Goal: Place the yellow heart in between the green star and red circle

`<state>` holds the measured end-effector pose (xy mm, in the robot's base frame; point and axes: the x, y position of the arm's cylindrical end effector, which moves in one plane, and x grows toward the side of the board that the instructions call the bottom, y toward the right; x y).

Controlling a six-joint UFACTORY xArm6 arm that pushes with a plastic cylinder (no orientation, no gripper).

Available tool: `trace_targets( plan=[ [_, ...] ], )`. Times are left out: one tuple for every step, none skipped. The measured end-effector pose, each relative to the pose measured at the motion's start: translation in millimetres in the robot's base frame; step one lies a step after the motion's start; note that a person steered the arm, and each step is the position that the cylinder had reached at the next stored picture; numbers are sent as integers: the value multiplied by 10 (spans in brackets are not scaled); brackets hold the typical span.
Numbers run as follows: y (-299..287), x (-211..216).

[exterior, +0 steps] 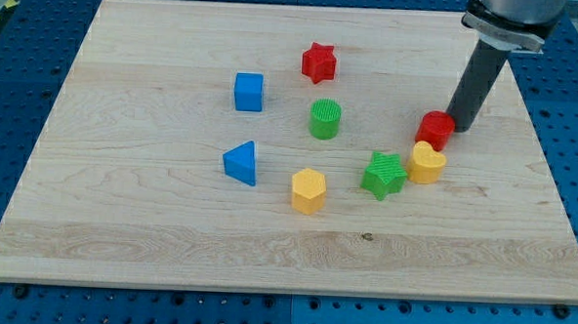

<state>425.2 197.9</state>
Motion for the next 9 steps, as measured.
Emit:
trace_targets(
  plan=[
    [0, 193],
    [0, 349],
    [0, 449],
    [-58, 510],
    [-174, 516],
    [-291, 550],
    [-377, 592],
    [-408, 748],
    [-412, 928]
  ],
)
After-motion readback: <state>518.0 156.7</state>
